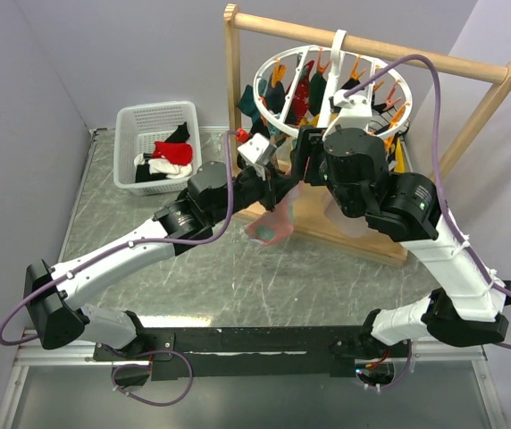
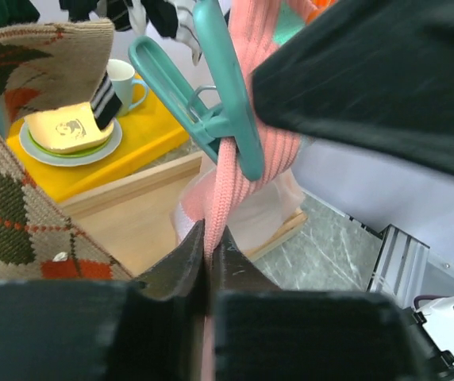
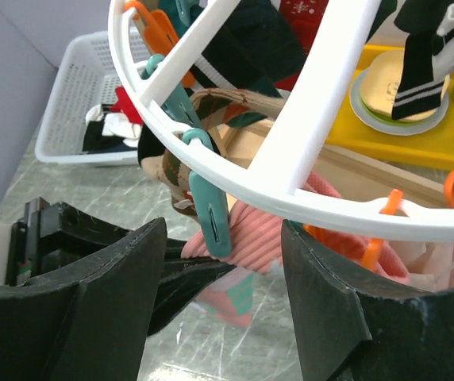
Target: Remove the socks clipped to the hanger
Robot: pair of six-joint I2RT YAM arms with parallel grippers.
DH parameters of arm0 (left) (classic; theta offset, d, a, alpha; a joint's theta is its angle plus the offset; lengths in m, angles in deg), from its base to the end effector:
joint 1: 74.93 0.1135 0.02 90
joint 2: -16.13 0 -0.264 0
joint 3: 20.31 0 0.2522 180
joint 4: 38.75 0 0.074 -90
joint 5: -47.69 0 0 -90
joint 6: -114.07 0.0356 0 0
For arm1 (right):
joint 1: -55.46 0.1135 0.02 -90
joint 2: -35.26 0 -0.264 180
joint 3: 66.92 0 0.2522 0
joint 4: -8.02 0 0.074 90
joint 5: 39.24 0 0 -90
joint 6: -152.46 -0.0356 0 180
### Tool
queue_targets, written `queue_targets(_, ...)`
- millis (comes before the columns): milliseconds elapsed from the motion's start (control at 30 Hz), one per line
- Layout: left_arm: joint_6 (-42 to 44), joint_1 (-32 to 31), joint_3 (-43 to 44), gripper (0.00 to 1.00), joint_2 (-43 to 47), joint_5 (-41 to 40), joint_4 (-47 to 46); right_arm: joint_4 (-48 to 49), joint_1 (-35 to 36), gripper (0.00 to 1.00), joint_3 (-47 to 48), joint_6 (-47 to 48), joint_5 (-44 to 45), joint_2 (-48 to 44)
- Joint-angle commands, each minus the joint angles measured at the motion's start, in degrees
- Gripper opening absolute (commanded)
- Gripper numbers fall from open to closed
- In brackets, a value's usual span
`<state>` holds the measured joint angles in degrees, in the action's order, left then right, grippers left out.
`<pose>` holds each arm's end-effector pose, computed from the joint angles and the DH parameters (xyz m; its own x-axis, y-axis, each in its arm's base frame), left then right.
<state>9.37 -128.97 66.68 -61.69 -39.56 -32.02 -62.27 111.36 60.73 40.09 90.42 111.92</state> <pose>0.1881 -0.2622 0.4164 -0.1881 -0.1723 -0.9669 0.8156 0.5211 -0.2516 0.1385 0.1641 0.5328 -0.2854 0.1010 -0.9531 -0.2067 0.9645 0.1641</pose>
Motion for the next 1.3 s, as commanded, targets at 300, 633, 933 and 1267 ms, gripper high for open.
queue_targets(300, 1.9, 0.0, -7.2, 0.69, 1.6, -2.6, -10.5, 4.2, -5.2, 0.65, -3.8, 0.7, -3.0, -3.3)
queue_targets(633, 1.3, 4.2, -9.5, 0.77, -1.2, -2.6, -16.2, 5.2, -9.0, 0.68, -6.0, 1.7, -6.1, -4.9)
queue_targets(933, 1.2, 4.5, -13.1, 0.84, -1.9, -0.2, -20.7, 5.6, -11.1, 0.70, -7.4, 2.6, -6.9, -6.7)
queue_targets(1267, -1.6, 4.6, -14.6, 0.69, -5.8, 4.3, -24.3, 6.5, -12.9, 0.70, -10.1, 3.3, -7.6, -9.2)
